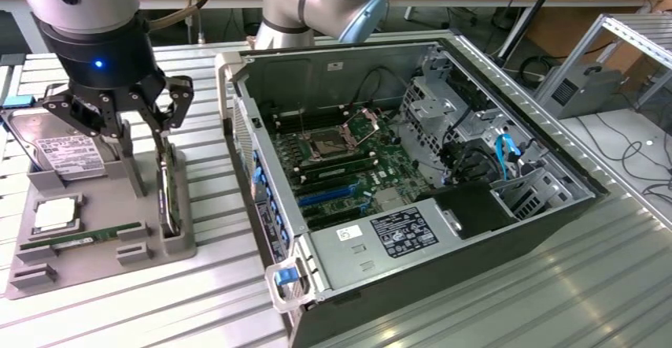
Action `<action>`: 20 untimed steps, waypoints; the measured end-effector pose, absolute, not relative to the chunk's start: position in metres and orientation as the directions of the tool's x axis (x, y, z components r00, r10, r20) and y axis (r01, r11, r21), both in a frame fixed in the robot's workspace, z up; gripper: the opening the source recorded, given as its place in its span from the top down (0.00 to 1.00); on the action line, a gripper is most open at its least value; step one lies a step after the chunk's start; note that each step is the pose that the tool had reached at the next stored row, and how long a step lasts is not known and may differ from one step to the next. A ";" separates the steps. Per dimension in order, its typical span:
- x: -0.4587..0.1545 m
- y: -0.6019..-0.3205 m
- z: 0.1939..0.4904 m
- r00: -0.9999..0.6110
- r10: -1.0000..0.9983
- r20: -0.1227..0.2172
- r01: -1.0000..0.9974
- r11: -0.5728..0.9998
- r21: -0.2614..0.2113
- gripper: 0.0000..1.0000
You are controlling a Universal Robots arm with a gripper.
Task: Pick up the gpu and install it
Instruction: 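Pick up the gpu and move the gpu toward the slot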
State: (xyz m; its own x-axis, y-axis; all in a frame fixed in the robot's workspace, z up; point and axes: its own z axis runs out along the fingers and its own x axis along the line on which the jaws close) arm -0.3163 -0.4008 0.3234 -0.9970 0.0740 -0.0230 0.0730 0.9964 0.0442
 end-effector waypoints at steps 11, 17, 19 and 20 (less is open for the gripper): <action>-0.312 -0.402 0.306 -0.998 0.067 -0.023 0.066 0.997 0.039 0.58; -0.312 -0.402 0.294 -0.998 0.064 -0.021 0.063 0.997 0.038 0.58; -0.311 -0.402 0.290 -0.998 0.063 -0.021 0.062 0.997 0.036 0.58; -0.311 -0.402 0.288 -0.998 0.063 -0.020 0.062 0.997 0.035 0.58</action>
